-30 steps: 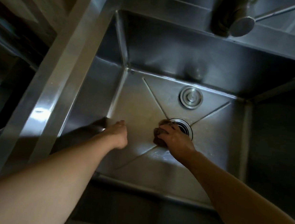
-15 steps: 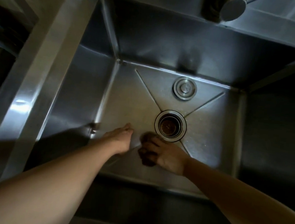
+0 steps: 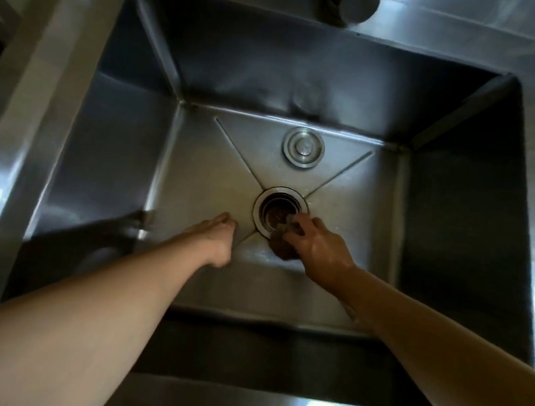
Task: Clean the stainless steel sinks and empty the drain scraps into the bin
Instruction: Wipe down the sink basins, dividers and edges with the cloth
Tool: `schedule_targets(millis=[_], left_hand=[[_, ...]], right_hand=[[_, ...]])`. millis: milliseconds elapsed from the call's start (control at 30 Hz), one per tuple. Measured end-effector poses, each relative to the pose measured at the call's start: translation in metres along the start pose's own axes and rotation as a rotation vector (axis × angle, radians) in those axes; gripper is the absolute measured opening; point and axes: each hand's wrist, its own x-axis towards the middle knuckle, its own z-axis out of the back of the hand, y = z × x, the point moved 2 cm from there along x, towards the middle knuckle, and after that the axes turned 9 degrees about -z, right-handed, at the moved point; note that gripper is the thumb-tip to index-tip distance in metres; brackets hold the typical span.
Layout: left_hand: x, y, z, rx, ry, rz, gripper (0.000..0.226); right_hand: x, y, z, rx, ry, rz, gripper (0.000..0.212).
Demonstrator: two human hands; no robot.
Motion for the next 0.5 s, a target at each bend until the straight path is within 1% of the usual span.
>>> schedule_targets(millis=[67,100,167,200,267,333,367,433,500], left_hand=[[0.004,-0.012,-0.001,0.002,-0.004,-0.019,0.073],[0.006,-0.017,-0.001,0.004,-0.008,-0.014,0.074],[0.012,-0.024,-0.004,0.018,0.004,0.014,0.077],[0.014,-0.026,-0.005,0.026,0.019,0.030,0.079],[0.017,-0.027,-0.007,0.040,0.032,0.045,0.082],[0.018,-0.027,-0.008,0.063,0.031,0.048,0.082],[0.018,-0.027,-0.009,0.077,0.028,0.048,0.081],[0.020,-0.024,-0.009,0.090,0.020,0.047,0.079],[0.023,-0.021,-0.009,0.093,0.031,0.048,0.078]], right_hand=[[-0.020,-0.011,-0.002,0.005,0.021,0.064,0.047],[-0.028,-0.016,-0.007,-0.049,0.049,0.116,0.048],[-0.038,-0.023,-0.027,-0.154,0.224,0.140,0.050],[-0.038,-0.026,-0.033,-0.150,0.262,0.127,0.051],[-0.027,-0.026,-0.037,-0.094,0.214,0.108,0.049],[-0.009,-0.022,-0.034,-0.027,0.089,0.071,0.040],[0.000,-0.020,-0.033,0.023,0.056,0.041,0.037],[0.016,-0.014,-0.031,0.103,0.017,-0.003,0.038],[0.025,-0.009,-0.027,0.118,-0.003,-0.085,0.042]])
